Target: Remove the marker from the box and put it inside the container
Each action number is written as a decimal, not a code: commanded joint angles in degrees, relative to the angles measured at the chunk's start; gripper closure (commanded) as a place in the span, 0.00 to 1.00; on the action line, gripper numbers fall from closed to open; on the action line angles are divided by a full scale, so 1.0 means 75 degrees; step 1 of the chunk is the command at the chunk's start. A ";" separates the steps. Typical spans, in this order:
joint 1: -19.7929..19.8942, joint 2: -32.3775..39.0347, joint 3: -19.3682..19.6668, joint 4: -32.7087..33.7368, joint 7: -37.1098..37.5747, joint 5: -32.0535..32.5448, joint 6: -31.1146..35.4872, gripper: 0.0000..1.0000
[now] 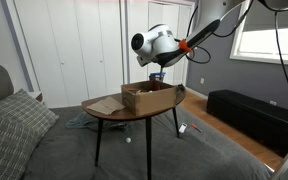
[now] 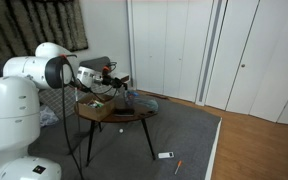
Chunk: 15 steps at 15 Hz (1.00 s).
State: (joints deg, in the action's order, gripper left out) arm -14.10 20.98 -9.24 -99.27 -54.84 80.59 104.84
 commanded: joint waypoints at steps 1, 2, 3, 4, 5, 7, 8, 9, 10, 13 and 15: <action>-0.0057 -0.0050 -0.0087 -0.0229 0.0087 0.0297 -0.0054 0.95; -0.0062 -0.0037 -0.0101 -0.0260 0.0090 0.0328 -0.0039 0.95; -0.0066 -0.0025 -0.0114 -0.0287 0.0105 0.0355 -0.0032 0.95; -0.0072 -0.0021 -0.0126 -0.0317 0.0110 0.0388 -0.0042 0.94; -0.0074 -0.0008 -0.0131 -0.0324 0.0107 0.0399 -0.0048 0.57; -0.0070 0.0010 -0.0143 -0.0313 0.0112 0.0413 -0.0042 0.49; -0.0066 0.0019 -0.0143 -0.0302 0.0115 0.0417 -0.0041 0.44; -0.0066 0.0025 -0.0141 -0.0293 0.0120 0.0427 -0.0047 0.42; -0.0066 0.0022 -0.0143 -0.0285 0.0112 0.0430 -0.0043 0.40; -0.0058 -0.0026 -0.0184 -0.0168 0.0028 0.0231 -0.0093 0.38; -0.0027 -0.0088 -0.0228 -0.0031 -0.0053 -0.0017 -0.0110 0.31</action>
State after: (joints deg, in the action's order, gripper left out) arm -14.44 21.26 -10.21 -100.57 -54.67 81.83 104.85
